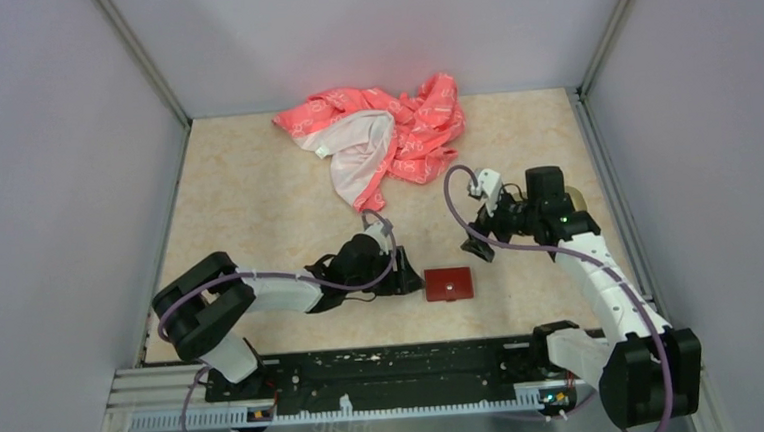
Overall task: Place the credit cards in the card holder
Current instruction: Open the card holder at the center of the board.
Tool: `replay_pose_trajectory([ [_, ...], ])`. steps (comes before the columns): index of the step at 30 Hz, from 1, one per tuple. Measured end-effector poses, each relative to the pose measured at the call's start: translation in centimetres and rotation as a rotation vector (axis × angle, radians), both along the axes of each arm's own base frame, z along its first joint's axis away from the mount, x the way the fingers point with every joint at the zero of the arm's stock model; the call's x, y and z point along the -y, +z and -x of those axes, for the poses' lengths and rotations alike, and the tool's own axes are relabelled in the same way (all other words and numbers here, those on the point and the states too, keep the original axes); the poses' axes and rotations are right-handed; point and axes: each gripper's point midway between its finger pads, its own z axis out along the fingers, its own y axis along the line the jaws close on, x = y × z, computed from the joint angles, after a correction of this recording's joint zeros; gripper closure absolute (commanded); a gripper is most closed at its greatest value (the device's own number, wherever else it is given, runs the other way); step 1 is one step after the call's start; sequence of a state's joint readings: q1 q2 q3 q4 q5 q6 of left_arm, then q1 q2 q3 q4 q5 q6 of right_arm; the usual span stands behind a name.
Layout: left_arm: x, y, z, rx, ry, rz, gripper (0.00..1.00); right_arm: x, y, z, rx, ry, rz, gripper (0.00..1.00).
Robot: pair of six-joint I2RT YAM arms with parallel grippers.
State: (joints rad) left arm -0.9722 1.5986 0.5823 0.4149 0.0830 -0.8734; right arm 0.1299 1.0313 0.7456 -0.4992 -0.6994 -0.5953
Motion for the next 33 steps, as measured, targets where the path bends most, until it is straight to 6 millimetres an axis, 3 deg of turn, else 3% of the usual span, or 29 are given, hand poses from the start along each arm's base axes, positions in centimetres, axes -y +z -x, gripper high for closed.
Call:
replay_pose_trajectory([
  [5, 0.5, -0.1, 0.4, 0.129, -0.161, -0.037, 0.29, -1.2, -0.2, 1.8, 0.021, 0.152, -0.002, 0.14],
  [11, 0.3, -0.3, 0.6, 0.431, -0.469, -0.130, 0.22, -2.2, -0.7, 4.8, 0.070, 0.315, -0.016, 0.14],
  [15, 0.8, 0.0, 0.3, 0.620, -0.635, -0.160, 0.21, -2.4, -0.6, 5.1, 0.093, 0.351, -0.018, 0.15],
  [19, 2.7, 0.4, -0.9, 0.744, -0.756, -0.148, 0.22, -2.4, -0.6, 5.2, 0.098, 0.362, -0.018, 0.15],
  [27, 5.4, 0.3, -2.8, 0.788, -0.909, -0.064, 0.32, -2.4, -0.6, 5.2, 0.104, 0.369, -0.016, 0.16],
  [33, 6.4, -0.4, -1.8, 0.737, -1.003, -0.011, 0.41, -2.4, -0.6, 5.3, 0.105, 0.371, -0.015, 0.16],
])
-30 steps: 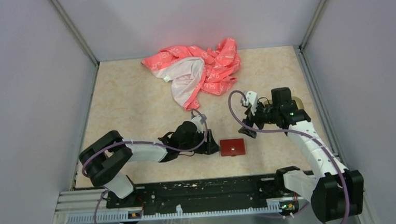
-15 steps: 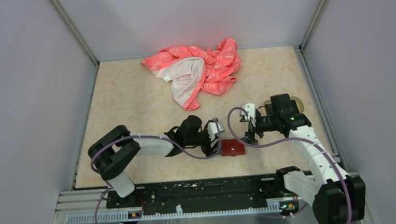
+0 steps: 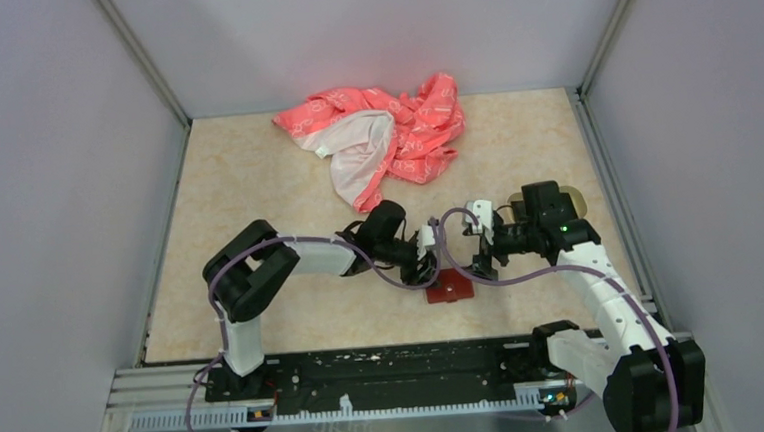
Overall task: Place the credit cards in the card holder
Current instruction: Open the card holder at the center of the board.
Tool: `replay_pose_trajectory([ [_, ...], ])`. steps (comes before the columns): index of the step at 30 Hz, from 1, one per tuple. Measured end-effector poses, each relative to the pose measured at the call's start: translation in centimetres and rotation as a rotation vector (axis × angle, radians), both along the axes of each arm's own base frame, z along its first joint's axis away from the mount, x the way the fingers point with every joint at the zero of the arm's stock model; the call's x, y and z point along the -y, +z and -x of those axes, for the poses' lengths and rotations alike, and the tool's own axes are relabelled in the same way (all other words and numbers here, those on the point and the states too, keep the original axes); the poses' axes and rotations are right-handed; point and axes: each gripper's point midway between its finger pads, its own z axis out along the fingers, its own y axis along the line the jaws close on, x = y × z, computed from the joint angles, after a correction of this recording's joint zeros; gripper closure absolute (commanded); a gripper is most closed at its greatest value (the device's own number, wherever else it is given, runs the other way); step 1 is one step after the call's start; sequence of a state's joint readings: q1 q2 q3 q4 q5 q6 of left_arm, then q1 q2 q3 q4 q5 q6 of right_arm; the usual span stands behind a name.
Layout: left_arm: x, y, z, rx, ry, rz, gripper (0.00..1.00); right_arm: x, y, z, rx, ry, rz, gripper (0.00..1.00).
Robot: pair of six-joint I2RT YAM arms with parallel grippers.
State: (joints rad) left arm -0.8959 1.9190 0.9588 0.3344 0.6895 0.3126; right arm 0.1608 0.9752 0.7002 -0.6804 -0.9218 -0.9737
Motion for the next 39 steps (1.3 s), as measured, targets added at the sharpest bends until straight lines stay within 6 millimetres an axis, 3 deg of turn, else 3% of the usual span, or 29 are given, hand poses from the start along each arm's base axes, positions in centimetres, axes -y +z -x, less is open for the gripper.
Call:
replay_pose_trajectory([
  [9, -0.3, -0.2, 0.5, -0.071, 0.039, -0.016, 0.66, 0.0, 0.0, 0.0, 0.001, 0.002, 0.000, 0.16],
  [16, -2.0, -0.6, 0.7, -0.208, 0.275, -0.012, 0.84, -0.1, 0.1, 0.1, 0.000, 0.006, -0.006, 0.16],
  [19, -3.8, -0.7, 1.1, -0.291, 0.425, 0.012, 0.99, -0.2, 0.1, 0.2, -0.003, 0.011, -0.014, 0.16],
  [23, -6.9, -0.8, 1.5, -0.440, 0.675, 0.072, 1.00, -0.6, 0.2, 0.2, -0.016, 0.015, -0.026, 0.16],
  [28, -9.3, -0.9, 1.1, -0.657, 0.978, 0.152, 1.00, -2.4, -0.7, 0.7, -0.063, 0.046, -0.039, 0.20],
  [34, -9.9, -0.8, 0.8, -0.815, 1.304, 0.234, 1.00, -5.7, -2.7, 1.9, -0.115, 0.121, -0.019, 0.26],
  [39, -9.1, -0.3, 0.5, -0.816, 1.492, 0.252, 1.00, -7.4, -3.2, 1.3, -0.059, 0.132, -0.018, 0.30],
])
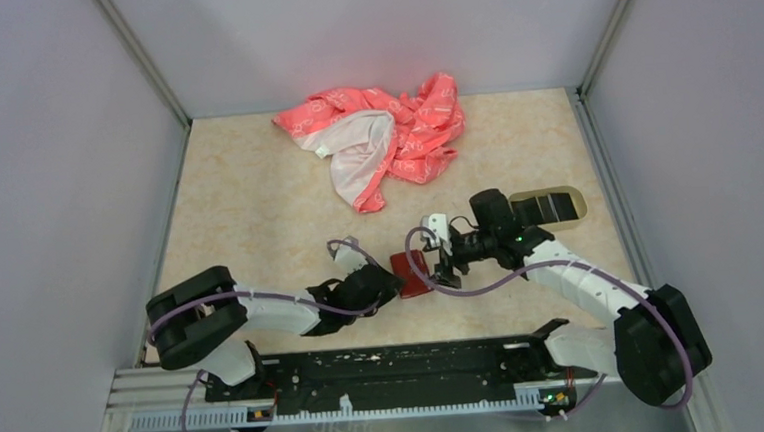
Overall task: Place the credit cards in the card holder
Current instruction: Open the card holder at the center of the board.
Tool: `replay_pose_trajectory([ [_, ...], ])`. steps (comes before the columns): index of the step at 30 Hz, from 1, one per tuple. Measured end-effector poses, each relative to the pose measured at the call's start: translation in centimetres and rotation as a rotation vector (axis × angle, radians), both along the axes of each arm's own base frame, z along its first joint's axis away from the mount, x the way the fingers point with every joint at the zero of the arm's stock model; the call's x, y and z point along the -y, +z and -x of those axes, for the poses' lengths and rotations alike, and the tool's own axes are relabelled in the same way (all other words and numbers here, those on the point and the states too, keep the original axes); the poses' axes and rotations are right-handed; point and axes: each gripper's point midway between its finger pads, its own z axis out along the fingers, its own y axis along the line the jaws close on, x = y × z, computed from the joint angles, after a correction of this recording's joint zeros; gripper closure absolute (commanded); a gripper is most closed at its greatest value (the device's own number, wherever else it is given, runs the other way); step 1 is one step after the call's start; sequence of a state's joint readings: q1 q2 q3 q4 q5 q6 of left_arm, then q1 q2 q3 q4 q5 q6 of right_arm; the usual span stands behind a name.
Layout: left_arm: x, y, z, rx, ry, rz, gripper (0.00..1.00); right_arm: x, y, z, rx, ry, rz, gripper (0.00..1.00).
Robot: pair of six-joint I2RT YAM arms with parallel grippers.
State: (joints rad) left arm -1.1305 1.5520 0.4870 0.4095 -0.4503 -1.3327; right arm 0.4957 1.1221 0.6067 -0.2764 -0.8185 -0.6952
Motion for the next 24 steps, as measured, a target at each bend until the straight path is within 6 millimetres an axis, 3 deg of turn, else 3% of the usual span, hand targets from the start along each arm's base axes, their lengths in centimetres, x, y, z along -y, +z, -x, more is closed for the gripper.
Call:
replay_pose_trajectory([
  [5, -0.1, -0.2, 0.1, -0.009, 0.076, -0.001, 1.00, -1.1, -0.8, -1.7, 0.067, 0.061, 0.003, 0.42],
  [8, -0.1, -0.2, 0.3, -0.002, 0.096, 0.003, 1.00, -1.8, -2.4, -1.9, 0.052, 0.103, 0.030, 0.42],
  [14, -0.2, -0.2, 0.4, 0.021, 0.112, -0.011, 1.00, -3.5, -4.6, -0.2, 0.070, 0.184, 0.107, 0.45],
  [24, -0.2, -0.1, 0.5, 0.057, 0.097, -0.029, 1.00, -3.4, -6.1, -2.3, 0.083, 0.107, 0.192, 0.48],
])
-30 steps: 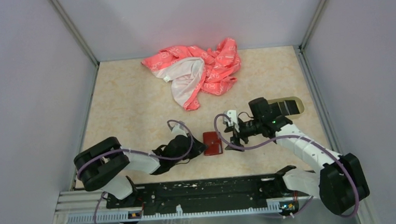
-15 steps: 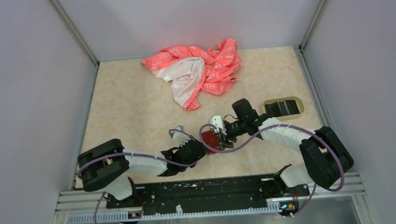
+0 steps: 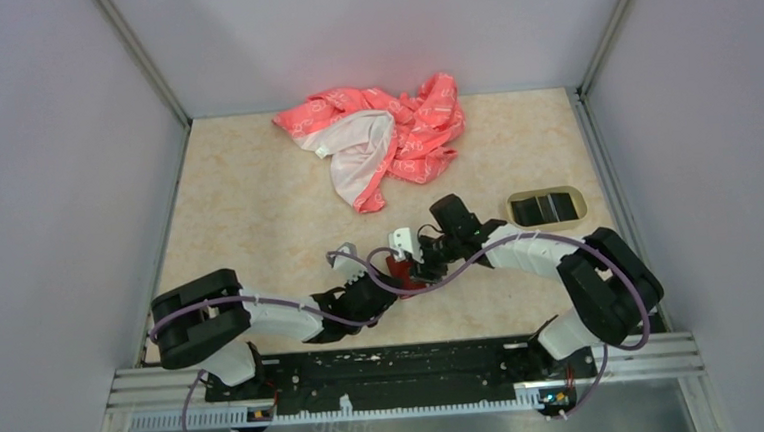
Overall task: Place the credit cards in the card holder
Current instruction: Open the card holder at the center of the board.
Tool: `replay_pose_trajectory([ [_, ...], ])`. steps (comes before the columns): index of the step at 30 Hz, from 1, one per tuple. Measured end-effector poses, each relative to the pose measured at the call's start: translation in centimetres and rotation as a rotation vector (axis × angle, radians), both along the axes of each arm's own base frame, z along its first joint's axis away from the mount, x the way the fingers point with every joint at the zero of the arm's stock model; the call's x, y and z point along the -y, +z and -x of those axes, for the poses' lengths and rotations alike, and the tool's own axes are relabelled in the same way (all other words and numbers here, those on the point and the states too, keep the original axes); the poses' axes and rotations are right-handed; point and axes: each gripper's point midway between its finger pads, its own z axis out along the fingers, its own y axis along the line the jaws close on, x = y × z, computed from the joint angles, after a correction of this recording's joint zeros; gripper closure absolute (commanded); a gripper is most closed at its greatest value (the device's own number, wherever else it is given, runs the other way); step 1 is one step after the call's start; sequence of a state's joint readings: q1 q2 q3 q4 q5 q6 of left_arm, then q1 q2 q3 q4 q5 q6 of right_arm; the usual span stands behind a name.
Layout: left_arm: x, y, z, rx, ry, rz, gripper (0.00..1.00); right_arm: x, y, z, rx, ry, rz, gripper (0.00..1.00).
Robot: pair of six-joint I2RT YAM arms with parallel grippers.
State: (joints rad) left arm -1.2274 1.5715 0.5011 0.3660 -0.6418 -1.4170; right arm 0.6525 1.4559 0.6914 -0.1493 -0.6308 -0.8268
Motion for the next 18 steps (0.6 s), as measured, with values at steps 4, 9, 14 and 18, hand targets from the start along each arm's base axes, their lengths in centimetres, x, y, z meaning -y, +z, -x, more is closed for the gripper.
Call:
replay_pose_trajectory([
  [4, 0.05, 0.01, -0.02, 0.016, -0.013, -0.004, 1.00, -0.07, -0.13, -0.41, 0.003, -0.007, 0.020, 0.49],
  [9, 0.02, -0.01, -0.02, 0.031, -0.025, -0.006, 1.00, -0.64, -0.10, -0.89, 0.004, -0.006, 0.034, 0.52],
  [14, -0.02, -0.03, 0.02, 0.039, -0.029, 0.009, 1.00, -0.77, -0.54, -0.95, -0.016, -0.005, 0.063, 0.59],
  [18, -0.04, -0.02, 0.05, 0.042, -0.031, 0.014, 1.00, -0.87, -0.71, -0.77, -0.019, 0.005, 0.083, 0.74],
])
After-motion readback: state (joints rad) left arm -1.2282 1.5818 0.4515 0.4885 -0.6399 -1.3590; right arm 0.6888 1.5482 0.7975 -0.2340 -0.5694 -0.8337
